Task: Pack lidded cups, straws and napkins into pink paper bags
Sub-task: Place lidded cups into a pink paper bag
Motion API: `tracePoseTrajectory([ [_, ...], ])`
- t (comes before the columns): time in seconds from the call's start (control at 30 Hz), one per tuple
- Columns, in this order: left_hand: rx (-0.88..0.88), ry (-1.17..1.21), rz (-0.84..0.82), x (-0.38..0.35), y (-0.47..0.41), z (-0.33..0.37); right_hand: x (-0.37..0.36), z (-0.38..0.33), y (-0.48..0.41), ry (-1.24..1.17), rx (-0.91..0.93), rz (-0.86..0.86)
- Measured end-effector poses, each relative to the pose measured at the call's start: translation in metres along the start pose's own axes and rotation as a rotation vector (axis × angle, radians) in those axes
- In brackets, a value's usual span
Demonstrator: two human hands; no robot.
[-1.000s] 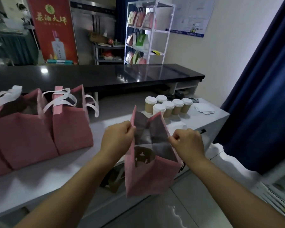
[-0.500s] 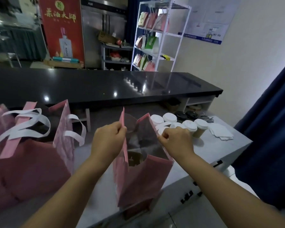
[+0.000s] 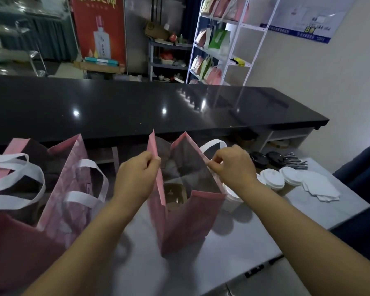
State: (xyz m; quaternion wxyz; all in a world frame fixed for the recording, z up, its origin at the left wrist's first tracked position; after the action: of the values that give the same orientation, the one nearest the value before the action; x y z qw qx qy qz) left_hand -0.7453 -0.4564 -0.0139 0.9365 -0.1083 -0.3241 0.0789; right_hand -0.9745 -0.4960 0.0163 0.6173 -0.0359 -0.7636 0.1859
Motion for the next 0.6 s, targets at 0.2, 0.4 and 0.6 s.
tracePoseTrajectory([
  [0.2, -0.114, -0.198, 0.063, -0.001, -0.003, 0.01, 0.015, 0.067, 0.012, -0.291, -0.087, 0.099],
  [0.4, -0.116, -0.329, 0.082, -0.006, -0.002, 0.02, -0.075, 0.114, 0.036, 0.126, -0.095, -0.574],
  [0.6, -0.093, -0.401, 0.117, -0.011, 0.0, 0.039, -0.098, 0.121, 0.036, 0.337, 0.096, -0.609],
])
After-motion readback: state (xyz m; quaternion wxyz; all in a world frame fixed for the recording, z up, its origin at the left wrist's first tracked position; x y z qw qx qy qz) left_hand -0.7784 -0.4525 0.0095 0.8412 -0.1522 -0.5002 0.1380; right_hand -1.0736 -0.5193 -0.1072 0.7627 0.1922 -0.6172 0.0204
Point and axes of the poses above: each hand's wrist, its own y-axis away from the middle knuckle, its own x-axis out of the back of the hand, z = x × y, the point moved 9 cm from there along -y, towards the middle knuckle, and after that the axes turned 7 degrees about -z, right-handed, at the moved point
